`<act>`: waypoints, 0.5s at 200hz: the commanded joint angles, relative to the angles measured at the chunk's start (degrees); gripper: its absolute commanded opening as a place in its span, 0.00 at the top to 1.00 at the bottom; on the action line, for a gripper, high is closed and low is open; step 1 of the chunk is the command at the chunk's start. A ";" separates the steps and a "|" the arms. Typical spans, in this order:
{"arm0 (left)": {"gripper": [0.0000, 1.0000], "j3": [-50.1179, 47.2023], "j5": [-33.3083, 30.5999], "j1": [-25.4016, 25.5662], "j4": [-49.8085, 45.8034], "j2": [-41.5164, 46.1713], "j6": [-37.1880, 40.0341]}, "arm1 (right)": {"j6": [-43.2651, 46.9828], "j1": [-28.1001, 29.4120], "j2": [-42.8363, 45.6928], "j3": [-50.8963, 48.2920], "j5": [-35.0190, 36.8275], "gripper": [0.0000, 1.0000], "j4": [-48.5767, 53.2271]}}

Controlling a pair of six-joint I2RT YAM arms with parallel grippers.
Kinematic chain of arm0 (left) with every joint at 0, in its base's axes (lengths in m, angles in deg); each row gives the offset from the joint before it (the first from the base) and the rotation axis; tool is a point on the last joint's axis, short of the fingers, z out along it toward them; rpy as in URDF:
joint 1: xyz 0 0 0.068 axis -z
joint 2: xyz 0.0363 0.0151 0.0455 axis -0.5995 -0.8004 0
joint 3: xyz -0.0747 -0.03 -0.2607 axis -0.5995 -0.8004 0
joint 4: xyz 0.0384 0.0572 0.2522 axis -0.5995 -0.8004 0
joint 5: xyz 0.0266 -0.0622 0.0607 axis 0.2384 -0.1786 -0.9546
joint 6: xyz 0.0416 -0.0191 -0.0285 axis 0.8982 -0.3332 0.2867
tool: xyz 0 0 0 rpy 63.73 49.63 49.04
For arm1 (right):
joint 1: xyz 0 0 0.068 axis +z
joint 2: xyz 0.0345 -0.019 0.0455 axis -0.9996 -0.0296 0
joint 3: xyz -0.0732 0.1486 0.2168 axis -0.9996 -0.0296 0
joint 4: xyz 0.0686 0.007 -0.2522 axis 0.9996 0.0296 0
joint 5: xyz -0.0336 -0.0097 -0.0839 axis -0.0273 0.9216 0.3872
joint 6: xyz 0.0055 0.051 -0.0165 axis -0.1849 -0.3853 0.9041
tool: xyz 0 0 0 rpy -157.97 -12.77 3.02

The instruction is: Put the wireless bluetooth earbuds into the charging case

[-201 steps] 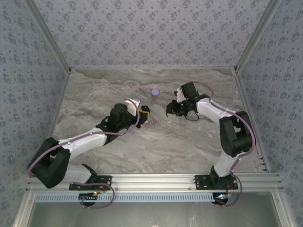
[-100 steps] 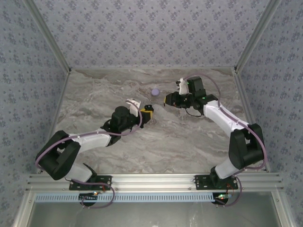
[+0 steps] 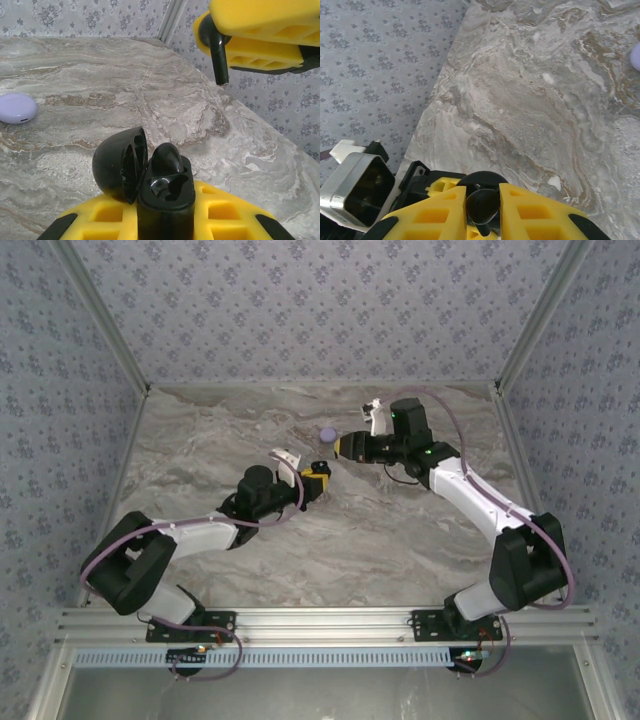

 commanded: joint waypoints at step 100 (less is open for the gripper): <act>0.80 4.18 3.00 0.35 6.63 0.96 -3.46 | 2.18 4.11 2.46 3.12 -1.61 0.80 -3.40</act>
